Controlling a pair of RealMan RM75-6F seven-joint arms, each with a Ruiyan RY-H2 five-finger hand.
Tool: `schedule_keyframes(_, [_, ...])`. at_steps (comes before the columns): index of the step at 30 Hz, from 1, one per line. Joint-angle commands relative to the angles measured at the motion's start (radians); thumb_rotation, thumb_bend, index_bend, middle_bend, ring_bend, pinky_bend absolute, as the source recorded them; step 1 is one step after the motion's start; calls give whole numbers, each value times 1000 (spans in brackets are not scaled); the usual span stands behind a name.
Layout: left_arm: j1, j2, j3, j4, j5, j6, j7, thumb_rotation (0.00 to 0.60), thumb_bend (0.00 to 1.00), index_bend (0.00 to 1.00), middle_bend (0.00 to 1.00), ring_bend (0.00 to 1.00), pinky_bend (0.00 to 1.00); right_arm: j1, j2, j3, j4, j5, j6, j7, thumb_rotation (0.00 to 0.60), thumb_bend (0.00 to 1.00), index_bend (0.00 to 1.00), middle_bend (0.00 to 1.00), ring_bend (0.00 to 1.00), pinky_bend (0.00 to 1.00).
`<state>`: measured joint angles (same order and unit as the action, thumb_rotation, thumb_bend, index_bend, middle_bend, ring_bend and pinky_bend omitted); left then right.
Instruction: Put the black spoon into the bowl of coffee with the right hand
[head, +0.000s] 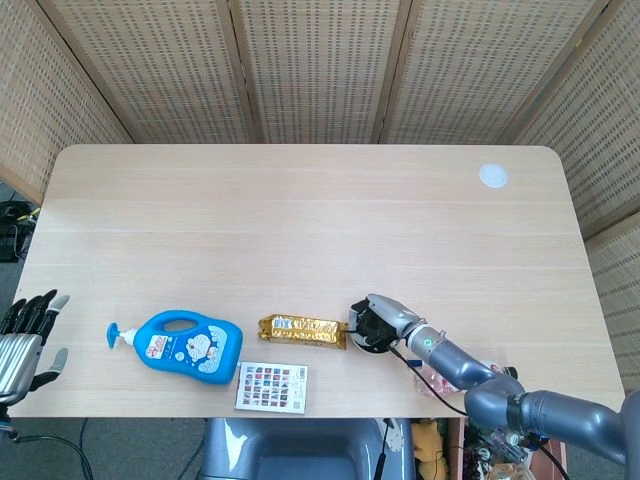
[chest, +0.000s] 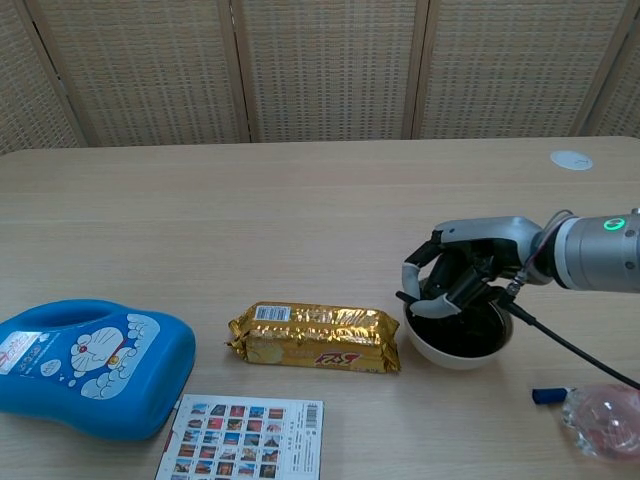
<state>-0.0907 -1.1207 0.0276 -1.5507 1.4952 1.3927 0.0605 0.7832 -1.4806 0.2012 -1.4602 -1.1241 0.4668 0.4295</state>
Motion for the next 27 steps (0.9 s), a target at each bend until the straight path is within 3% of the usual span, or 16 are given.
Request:
schedule_keyframes(1, [1, -1, 1, 1, -1, 0, -1, 600, 464, 0, 0, 0, 0, 6, -3, 4, 10, 9, 2, -7, 600, 739, 710, 961, 968, 1000])
schedule_keyframes(11, [-3, -3, 1, -1, 2, -5, 3, 600, 464, 0, 0, 0, 0, 3, 19, -4, 18, 33, 4, -24, 600, 740, 711, 961, 968, 1000])
schedule_keyframes(27, [-3, -7, 3, 10, 7, -5, -11, 600, 464, 0, 0, 0, 0, -7, 34, -32, -63, 24, 4, -50, 600, 741, 713, 962, 968, 1000])
